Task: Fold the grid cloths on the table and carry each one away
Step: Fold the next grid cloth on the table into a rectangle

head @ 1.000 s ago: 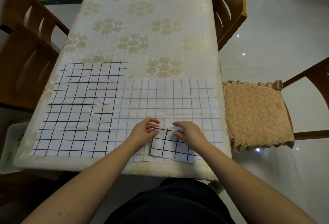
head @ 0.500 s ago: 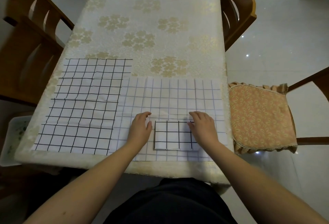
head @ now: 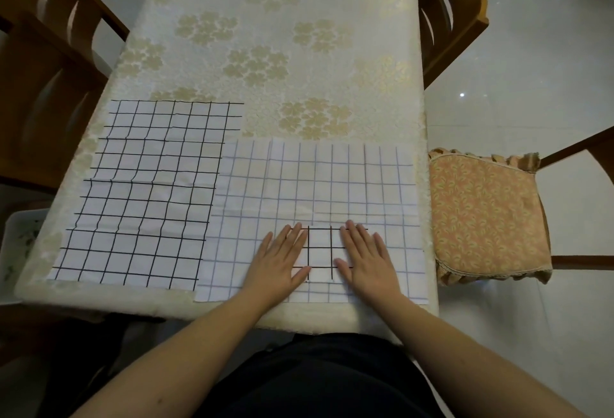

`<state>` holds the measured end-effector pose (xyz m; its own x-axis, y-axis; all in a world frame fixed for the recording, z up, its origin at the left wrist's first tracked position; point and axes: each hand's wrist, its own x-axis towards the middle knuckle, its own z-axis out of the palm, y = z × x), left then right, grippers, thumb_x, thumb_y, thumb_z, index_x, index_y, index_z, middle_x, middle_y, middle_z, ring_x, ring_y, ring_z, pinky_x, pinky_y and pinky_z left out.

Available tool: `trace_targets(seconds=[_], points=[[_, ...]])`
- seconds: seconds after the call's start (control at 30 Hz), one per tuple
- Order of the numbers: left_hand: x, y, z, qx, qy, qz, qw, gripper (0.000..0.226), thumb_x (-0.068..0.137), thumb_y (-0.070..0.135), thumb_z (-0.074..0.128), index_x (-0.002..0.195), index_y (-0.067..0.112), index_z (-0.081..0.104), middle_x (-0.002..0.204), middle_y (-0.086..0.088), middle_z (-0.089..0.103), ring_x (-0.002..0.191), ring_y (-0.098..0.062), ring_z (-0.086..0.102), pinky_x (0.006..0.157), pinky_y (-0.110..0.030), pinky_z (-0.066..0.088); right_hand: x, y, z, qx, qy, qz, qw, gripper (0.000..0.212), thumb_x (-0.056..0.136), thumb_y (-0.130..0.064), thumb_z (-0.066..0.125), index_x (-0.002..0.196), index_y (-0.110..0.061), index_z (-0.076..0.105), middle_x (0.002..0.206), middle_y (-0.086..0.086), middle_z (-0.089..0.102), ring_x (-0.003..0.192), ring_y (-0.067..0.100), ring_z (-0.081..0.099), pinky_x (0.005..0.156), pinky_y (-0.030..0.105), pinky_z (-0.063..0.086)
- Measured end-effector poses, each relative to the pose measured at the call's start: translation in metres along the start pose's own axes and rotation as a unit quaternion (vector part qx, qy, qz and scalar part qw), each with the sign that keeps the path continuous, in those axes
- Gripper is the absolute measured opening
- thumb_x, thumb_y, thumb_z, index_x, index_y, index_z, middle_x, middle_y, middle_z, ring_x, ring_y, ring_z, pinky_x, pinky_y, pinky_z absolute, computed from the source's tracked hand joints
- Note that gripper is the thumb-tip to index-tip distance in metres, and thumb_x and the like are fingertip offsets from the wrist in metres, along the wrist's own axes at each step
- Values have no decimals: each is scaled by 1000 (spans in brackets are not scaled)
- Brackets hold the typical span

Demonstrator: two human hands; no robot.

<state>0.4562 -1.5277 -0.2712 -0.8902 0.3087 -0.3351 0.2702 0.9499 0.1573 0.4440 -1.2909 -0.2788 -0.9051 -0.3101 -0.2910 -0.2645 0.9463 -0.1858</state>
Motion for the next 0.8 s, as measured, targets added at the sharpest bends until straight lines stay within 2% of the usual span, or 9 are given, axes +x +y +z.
trace_targets(seconds=[0.1, 0.17, 0.23, 0.33, 0.4, 0.47, 0.57, 0.7, 0.8], points=[[-7, -13, -2, -14, -7, -19, 1000, 89, 91, 72, 23, 155, 19, -9, 162, 2, -17, 149, -15, -13, 119, -40, -6, -6, 23, -9, -2, -17, 16, 1000, 68, 99, -58, 22, 156, -21, 14, 163, -3, 10, 150, 14, 5, 119, 39, 1], [-11, -26, -3, -6, -5, -15, 1000, 94, 88, 74, 26, 155, 17, -8, 162, 1, -16, 149, -15, -12, 119, -40, -5, -7, 33, -13, -7, -31, 6, 999, 69, 98, -61, 19, 155, -21, 19, 162, -2, 15, 149, 16, 8, 119, 38, 0], [-13, -34, -7, 14, -3, 1, 1000, 94, 87, 73, 30, 156, 17, -1, 164, 0, -7, 151, -18, -2, 118, -40, -1, -3, 38, -16, -12, -35, -6, 999, 70, 97, -62, 22, 153, -20, 26, 160, -1, 22, 148, 19, 16, 118, 39, 2], [-6, -38, -16, 12, 7, 11, 1000, 90, 85, 70, 35, 155, 17, 18, 163, -1, 13, 149, -22, 15, 118, -39, 4, 7, 37, -24, -5, 20, -18, 1000, 58, 95, -51, 38, 143, -18, 46, 149, 1, 45, 138, 24, 40, 113, 40, 14], [3, -37, -26, -16, 33, 2, 999, 80, 85, 67, 34, 147, 18, 39, 155, -1, 35, 143, -22, 31, 116, -39, 20, 16, 36, -30, 3, 90, -32, 995, 40, 92, -32, 57, 129, -19, 57, 131, 2, 58, 122, 26, 54, 105, 38, 24], [18, -35, -40, -68, 50, -25, 996, 64, 87, 61, 36, 133, 20, 56, 141, 0, 51, 131, -21, 44, 107, -38, 35, 26, 32, -40, 8, 106, -35, 994, 36, 86, -22, 68, 122, -20, 60, 119, 2, 62, 109, 27, 59, 97, 38, 30], [41, -32, -62, -75, 30, -60, 995, 44, 91, 50, 54, 126, 24, 57, 128, 2, 54, 117, -20, 50, 95, -36, 39, 43, 26, -57, 0, 25, -9, 1000, 39, 88, -34, 66, 125, -23, 57, 121, 1, 57, 112, 26, 52, 97, 38, 30], [59, -30, -76, -32, -64, -37, 997, 57, 80, 48, 72, 127, 25, 50, 128, 1, 48, 119, -20, 45, 98, -36, 38, 64, 22, -73, -35, -59, 0, 998, 56, 80, -53, 69, 126, -27, 49, 124, -3, 52, 117, 21, 46, 98, 37, 28], [66, -30, -80, 0, -73, -24, 997, 54, 76, 45, 77, 120, 25, 52, 125, 0, 48, 117, -21, 44, 98, -36, 37, 73, 21, -78, -48, -87, -5, 995, 57, 76, -57, 71, 121, -28, 50, 121, -3, 53, 114, 21, 47, 95, 37, 29]])
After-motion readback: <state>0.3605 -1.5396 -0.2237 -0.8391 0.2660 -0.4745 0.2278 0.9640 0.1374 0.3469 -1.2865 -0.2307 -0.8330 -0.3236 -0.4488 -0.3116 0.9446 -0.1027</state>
